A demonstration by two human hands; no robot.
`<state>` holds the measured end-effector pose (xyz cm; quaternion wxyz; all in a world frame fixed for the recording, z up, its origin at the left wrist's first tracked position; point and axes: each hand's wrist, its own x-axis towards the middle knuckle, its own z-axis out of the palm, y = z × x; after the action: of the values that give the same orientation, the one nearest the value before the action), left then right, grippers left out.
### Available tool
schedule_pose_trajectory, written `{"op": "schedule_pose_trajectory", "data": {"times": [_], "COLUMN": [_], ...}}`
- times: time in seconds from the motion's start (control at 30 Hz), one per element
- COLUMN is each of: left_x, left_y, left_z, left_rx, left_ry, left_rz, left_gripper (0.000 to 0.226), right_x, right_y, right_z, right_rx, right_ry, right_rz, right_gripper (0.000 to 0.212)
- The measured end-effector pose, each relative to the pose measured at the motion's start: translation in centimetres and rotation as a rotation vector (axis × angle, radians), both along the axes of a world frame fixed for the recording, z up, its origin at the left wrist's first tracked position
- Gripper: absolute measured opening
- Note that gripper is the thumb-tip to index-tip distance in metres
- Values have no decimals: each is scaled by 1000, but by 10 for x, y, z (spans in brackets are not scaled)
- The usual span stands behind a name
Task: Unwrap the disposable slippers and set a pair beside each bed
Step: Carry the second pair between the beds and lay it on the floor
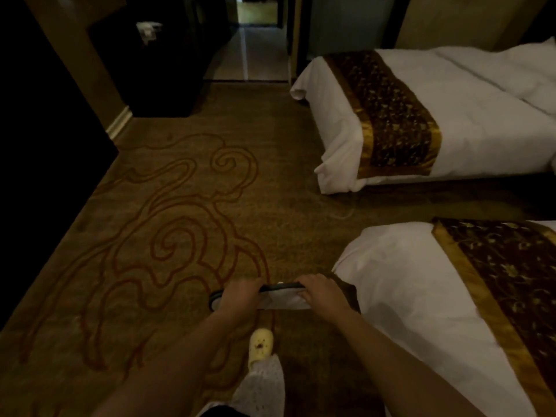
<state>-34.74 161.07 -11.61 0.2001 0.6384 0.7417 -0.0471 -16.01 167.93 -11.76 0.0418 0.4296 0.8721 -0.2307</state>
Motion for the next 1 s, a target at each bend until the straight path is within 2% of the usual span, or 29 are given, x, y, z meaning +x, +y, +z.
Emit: {"op": "schedule_pose_trajectory", "data": {"times": [0.33,0.6,1.0], "left_x": [-60,-50,16], "left_y": [239,402,672], "left_z": [25,12,19], "left_rx": [-57,-67,-59], "left_ry": [-59,-125,-46], "left_rz": [-218,-287,-506], "left_gripper": [25,31,28], "right_x": [-46,-38,23], "right_y": [192,345,573], "right_z": [21,7,-3], "right_rx": [31,25,10], "right_ry": [-16,-40,16], "right_rz": [-224,-349,-555], "right_gripper": [27,22,24]}}
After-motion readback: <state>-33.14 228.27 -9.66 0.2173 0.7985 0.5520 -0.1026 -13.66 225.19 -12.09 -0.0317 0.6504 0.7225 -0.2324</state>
